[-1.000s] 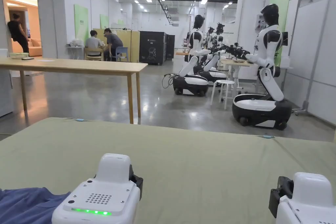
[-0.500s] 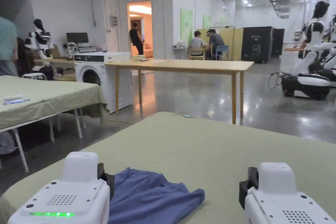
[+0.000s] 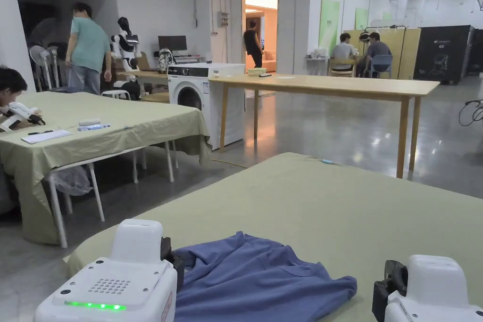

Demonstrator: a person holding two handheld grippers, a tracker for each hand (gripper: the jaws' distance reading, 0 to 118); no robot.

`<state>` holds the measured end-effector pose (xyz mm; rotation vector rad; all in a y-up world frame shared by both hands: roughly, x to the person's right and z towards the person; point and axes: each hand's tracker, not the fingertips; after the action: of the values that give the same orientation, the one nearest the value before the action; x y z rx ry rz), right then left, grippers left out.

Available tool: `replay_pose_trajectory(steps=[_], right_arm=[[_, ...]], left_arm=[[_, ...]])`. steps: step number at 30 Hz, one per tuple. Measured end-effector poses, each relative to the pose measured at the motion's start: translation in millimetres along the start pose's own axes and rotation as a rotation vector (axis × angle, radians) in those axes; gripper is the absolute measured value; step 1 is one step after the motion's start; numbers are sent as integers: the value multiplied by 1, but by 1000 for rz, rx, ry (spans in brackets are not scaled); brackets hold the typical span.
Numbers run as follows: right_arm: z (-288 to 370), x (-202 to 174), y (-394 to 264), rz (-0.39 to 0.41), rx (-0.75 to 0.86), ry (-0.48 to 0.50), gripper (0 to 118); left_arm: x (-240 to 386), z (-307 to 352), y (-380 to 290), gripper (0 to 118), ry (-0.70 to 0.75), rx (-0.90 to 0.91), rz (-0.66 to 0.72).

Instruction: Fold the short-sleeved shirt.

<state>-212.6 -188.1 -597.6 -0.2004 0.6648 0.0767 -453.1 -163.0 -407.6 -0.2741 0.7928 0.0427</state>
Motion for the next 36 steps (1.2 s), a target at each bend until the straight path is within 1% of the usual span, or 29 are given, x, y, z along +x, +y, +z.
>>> replay_pose_trajectory(steps=[4, 7, 10, 17, 18, 19, 20, 21, 22, 23, 24, 26, 27, 30, 33, 34, 35, 36], right_arm=[[0, 8, -4, 10, -12, -30, 1], [-1, 17, -12, 30, -26, -61, 1], [-4, 28, -21, 16, -54, -75, 1], [-28, 45, -48, 18, -141, -95, 1], [-31, 47, -52, 18, -152, -93, 1], [-34, 48, -55, 18, -163, -91, 1], [-37, 49, -58, 18, -175, -91, 1], [-39, 50, -62, 19, -184, -93, 1], [-40, 51, -66, 18, -191, -96, 1], [-41, 52, -69, 17, -201, -99, 1], [-42, 54, -71, 11, -212, -99, 1], [-42, 56, -76, -1, -228, -98, 1], [-41, 57, -78, -4, -234, -99, 1], [-37, 59, -81, -14, -254, -102, 1], [-27, 62, -83, -5, -267, -110, 1], [-23, 64, -83, -5, -269, -111, 1], [-17, 67, -82, -10, -270, -114, 1], [-10, 72, -81, -18, -270, -118, 1]], left_arm=[[14, -28, -3, 5, -49, -42, -8], [29, -64, -9, 5, -106, -105, -14], [47, -107, -20, 5, -147, -180, -21], [81, -229, -61, 6, -299, -473, -8], [83, -243, -65, 7, -323, -528, -10], [84, -253, -69, 11, -318, -586, -15], [90, -254, -68, 40, -338, -596, -8], [91, -261, -71, 83, -357, -617, -11], [92, -265, -72, 114, -357, -633, -17], [94, -272, -77, 117, -357, -667, -56], [95, -276, -83, 115, -357, -698, -95], [98, -274, -87, 116, -341, -664, -149], [102, -277, -90, 116, -330, -685, -174], [109, -285, -108, 116, -344, -774, -168], [116, -296, -118, 114, -320, -757, -228], [117, -294, -112, 108, -316, -766, -216], [117, -291, -106, 82, -324, -765, -213], [118, -277, -95, 52, -333, -744, -227]])
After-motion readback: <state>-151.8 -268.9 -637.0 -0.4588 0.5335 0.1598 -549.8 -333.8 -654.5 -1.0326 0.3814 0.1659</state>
